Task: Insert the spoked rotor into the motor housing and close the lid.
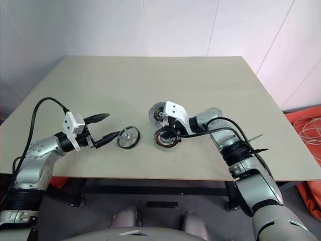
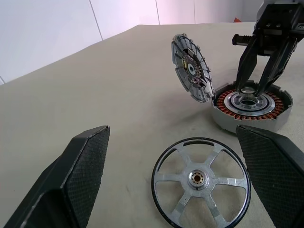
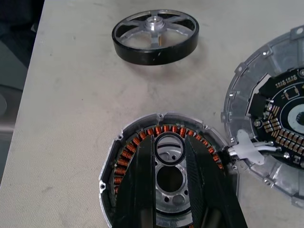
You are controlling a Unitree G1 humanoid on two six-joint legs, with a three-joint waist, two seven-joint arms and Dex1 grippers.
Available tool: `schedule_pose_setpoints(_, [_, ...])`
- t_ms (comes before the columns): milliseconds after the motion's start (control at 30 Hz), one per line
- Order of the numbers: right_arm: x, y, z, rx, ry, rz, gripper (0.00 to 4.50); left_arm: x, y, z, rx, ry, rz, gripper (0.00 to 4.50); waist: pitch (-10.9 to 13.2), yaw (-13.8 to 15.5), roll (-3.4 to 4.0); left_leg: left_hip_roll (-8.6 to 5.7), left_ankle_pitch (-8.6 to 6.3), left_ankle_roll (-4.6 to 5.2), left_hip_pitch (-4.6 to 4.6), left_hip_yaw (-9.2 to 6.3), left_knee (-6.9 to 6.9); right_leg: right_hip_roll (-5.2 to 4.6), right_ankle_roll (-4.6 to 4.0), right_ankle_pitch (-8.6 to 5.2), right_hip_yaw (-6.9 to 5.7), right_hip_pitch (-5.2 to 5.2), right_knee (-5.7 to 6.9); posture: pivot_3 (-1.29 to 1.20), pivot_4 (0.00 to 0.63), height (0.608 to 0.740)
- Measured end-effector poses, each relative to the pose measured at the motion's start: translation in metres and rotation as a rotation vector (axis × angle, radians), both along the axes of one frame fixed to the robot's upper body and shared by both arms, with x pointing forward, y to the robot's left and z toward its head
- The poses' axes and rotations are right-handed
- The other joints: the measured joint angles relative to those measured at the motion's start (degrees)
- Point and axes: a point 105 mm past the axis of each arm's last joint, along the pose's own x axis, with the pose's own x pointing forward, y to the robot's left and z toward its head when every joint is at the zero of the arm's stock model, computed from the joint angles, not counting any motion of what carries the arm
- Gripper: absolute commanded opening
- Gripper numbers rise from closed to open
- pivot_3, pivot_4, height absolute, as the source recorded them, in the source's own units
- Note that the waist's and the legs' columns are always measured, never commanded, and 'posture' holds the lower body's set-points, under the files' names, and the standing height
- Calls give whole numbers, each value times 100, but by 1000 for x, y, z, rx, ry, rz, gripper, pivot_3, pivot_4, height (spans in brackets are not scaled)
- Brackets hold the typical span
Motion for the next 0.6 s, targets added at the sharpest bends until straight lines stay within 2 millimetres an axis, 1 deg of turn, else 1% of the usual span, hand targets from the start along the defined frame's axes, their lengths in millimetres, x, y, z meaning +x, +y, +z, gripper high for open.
schedule_pose_setpoints(400, [4, -12, -12, -43, 15, -26, 559, -1, 2, -1, 7, 4, 9, 4500, 0, 1, 0, 0, 1, -1, -1, 0, 1, 0, -1, 1, -1, -1, 0, 0, 0, 740])
schedule_pose_setpoints(600, [4, -13, -13, -47, 15, -26, 559, -1, 2, -2, 9, 7, 15, 4500, 0, 1, 0, 1, 1, 0, -1, 0, 1, 0, -1, 1, -1, 0, 0, 0, 0, 740])
